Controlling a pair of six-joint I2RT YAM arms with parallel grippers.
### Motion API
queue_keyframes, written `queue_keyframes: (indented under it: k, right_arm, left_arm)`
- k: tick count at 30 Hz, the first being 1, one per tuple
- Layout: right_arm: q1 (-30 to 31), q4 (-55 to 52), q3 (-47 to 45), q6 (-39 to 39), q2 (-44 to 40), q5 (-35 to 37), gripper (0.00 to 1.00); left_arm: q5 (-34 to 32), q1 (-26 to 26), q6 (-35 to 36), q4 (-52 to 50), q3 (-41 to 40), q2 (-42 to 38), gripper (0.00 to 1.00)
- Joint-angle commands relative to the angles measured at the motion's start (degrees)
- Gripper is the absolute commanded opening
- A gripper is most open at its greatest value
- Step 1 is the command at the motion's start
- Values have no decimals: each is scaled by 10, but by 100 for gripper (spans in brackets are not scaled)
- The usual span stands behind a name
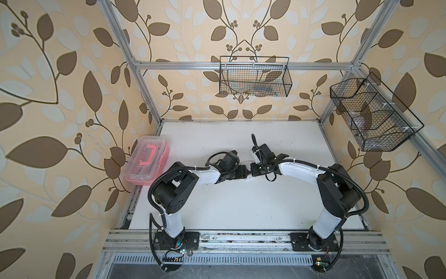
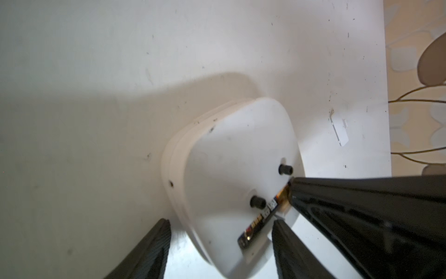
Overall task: Insert the battery into the alarm
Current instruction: Adjust the battery in the alarm, then adjust the alarm at the center of the board.
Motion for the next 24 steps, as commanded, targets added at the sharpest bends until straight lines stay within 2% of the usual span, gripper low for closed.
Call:
queue_keyframes:
  k: [1,4,8,13,19,24]
  right_arm:
    - [3,-70,1,-12,35,27,3]
    - [4,-56,5,-15,15,18,5]
    - [3,-6,0,-19,-42,-2,17]
    - [3,31,-6,-27,-82,-15,29]
    - [-4,27,-58,-23,-106,-20,32]
    - [1,44,-123,-18,-126,-30,30]
  left_arm:
    - [-33,-1,51,-51,34,-49,72]
    - [-37,12,70,-69,50,-64,74]
    - [-22,39,92,-83,68,-65,76]
    - [25,63,134,-114,133,-17,79]
    - [81,77,172,-144,208,58,81]
    - [138,85,184,-145,237,104,81]
